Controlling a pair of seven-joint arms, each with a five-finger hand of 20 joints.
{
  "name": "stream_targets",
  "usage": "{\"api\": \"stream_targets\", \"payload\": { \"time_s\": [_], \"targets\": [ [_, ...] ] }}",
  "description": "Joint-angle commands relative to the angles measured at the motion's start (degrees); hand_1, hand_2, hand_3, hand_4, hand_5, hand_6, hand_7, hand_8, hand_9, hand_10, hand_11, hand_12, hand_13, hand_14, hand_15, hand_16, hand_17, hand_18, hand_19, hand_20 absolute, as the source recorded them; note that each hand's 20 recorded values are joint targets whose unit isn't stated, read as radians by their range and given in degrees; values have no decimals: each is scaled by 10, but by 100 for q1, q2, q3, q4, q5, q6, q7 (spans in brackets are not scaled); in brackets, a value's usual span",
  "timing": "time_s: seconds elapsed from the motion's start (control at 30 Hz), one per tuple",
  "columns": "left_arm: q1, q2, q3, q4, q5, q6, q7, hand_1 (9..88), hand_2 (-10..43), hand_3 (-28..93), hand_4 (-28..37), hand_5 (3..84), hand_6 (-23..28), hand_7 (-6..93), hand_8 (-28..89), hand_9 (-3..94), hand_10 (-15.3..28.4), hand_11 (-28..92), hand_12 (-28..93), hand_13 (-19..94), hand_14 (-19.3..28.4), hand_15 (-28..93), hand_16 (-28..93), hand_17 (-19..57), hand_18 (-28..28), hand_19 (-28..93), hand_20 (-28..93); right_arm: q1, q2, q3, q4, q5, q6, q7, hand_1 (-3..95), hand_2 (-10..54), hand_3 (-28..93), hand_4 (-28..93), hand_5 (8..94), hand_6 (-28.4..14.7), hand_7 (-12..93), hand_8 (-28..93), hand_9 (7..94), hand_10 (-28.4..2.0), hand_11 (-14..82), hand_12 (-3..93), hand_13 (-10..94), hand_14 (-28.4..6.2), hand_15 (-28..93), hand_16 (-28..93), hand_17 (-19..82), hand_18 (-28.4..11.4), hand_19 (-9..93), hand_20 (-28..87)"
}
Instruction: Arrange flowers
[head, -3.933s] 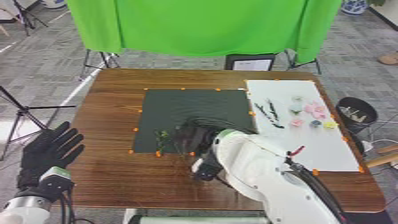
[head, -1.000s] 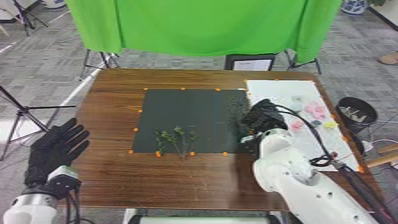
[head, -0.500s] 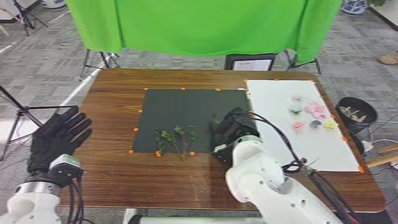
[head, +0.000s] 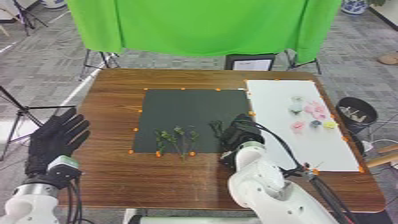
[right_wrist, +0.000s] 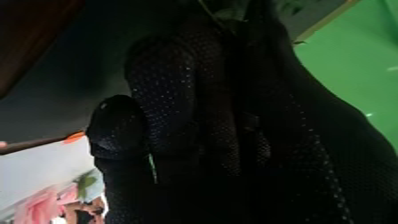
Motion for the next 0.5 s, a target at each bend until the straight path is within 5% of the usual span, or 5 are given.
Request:
{"api": "stream_targets", "payload": {
  "time_s": [0.03,0.27,0.5],
  "targets": [
    [176,-94,-30,-43,-93,49,48,272,124,754,-266,412,104,135,-83,340,171,209,128,219,169,360,-59,-84,166,387,95,-137,39,59,-136,-95,-150,-5,470,-95,768,-226,707,-55,224,12,800,-133,179,308,806,-93,543,268,481,-227,932,269],
    [230,-112,-68,-76,-141,144,91,274,125,753,-266,405,106,134,-82,339,170,210,127,219,169,361,-59,-83,166,388,95,-284,25,212,-373,-70,-303,6,404,-95,800,-214,697,-55,192,-111,773,-159,244,205,798,-104,539,261,474,-231,932,257],
    [255,-131,-62,-81,-158,142,91,274,125,754,-266,398,105,136,-82,338,171,210,127,220,168,362,-61,-82,166,389,94,-386,187,267,-554,-363,-231,8,356,-89,789,-204,665,-77,157,-112,754,-188,186,166,802,-108,515,244,481,-235,932,232]
  ]
}}
